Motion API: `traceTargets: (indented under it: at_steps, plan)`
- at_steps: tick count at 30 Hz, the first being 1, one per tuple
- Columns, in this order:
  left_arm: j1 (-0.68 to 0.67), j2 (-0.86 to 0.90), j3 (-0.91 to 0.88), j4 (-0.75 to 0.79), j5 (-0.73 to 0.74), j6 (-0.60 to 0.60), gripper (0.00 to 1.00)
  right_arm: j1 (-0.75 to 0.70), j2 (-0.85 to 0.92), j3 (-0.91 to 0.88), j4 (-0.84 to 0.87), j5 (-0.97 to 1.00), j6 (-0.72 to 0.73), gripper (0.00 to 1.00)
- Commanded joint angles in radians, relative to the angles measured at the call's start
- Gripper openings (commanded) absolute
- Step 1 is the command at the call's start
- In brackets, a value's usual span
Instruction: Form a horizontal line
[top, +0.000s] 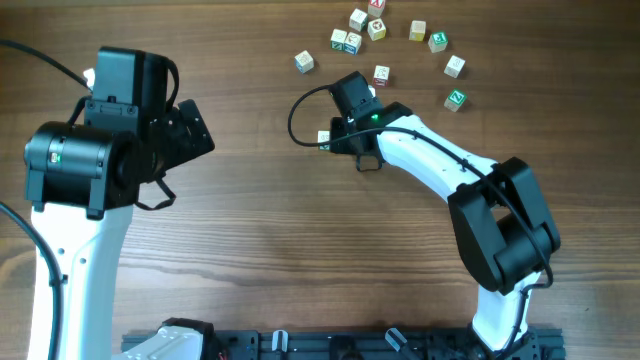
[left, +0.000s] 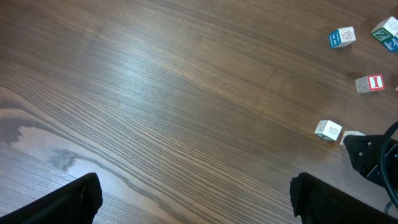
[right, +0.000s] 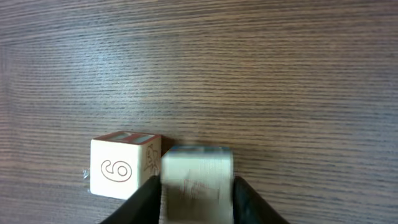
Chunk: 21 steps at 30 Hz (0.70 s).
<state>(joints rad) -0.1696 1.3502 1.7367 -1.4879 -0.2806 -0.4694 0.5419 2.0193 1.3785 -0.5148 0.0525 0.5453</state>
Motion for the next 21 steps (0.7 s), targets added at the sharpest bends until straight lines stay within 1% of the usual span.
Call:
traceTargets:
  at_steps: [1, 6, 9, 10, 11, 13, 17, 19, 21]
  plan:
    - [0.006, 0.0, 0.003, 0.002, -0.012, -0.01, 1.0, 0.001, 0.01, -0.005, -0.012, 0.025, 0.042, 0.39]
    - [0.006, 0.0, 0.003, 0.002, -0.012, -0.01, 1.0, 0.0, 0.01, -0.005, -0.014, 0.023, 0.042, 0.39]
    - [0.006, 0.0, 0.003, 0.002, -0.012, -0.01, 1.0, 0.0, 0.006, 0.01, 0.002, 0.023, 0.042, 0.41]
    - [0.006, 0.0, 0.003, 0.002, -0.012, -0.01, 1.0, -0.002, -0.002, 0.032, -0.018, 0.023, 0.042, 0.43]
    - [0.006, 0.0, 0.003, 0.002, -0.012, -0.01, 1.0, -0.005, -0.013, 0.066, -0.053, 0.023, 0.042, 0.47]
    - [0.006, 0.0, 0.003, 0.002, -0.012, -0.01, 1.0, -0.015, -0.036, 0.127, -0.11, 0.024, 0.032, 0.5]
    - [0.006, 0.0, 0.003, 0.002, -0.012, -0.01, 1.0, -0.049, -0.09, 0.267, -0.187, 0.027, -0.027, 0.65]
    - [0.006, 0.0, 0.003, 0.002, -0.012, -0.01, 1.0, -0.068, -0.093, 0.332, -0.195, 0.043, -0.06, 0.72]
    - [0.006, 0.0, 0.003, 0.002, -0.012, -0.01, 1.0, -0.082, -0.093, 0.341, -0.169, 0.091, -0.067, 0.76]
